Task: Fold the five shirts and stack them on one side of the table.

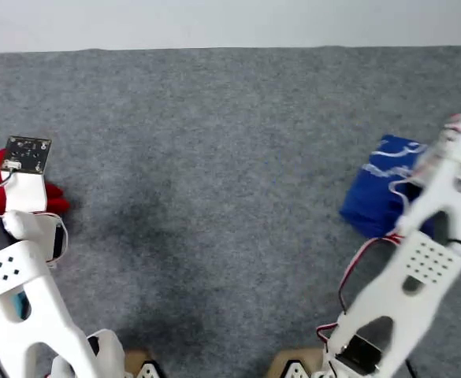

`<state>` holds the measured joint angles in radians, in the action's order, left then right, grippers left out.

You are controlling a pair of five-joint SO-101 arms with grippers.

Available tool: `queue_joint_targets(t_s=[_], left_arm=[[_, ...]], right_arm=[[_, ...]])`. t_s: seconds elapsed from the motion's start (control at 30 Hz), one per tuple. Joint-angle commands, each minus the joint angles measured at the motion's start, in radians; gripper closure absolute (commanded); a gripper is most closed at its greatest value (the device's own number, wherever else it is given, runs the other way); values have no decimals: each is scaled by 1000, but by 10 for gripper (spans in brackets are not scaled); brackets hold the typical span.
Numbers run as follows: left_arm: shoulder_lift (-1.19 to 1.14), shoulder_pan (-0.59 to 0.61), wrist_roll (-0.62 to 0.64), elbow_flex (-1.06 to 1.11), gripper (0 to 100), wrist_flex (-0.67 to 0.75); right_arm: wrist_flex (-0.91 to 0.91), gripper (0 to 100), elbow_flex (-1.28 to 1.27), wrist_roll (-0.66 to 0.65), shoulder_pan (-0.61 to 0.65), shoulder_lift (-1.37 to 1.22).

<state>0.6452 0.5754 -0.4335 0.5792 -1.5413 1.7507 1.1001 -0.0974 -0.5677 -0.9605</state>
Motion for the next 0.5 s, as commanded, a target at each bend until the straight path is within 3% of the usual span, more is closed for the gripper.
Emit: queue_joint_targets(t_s=[0.0,0.37,0.47], left_arm=[[18,0,8,-12,992,8],[18,-2,9,-13,992,-21],[18,-2,8,-13,992,-34]], right_arm=[[18,990,68,-189,-119,54],[-111,988,75,-476,-242,-42],[-99,909,87,-493,-240,-33]])
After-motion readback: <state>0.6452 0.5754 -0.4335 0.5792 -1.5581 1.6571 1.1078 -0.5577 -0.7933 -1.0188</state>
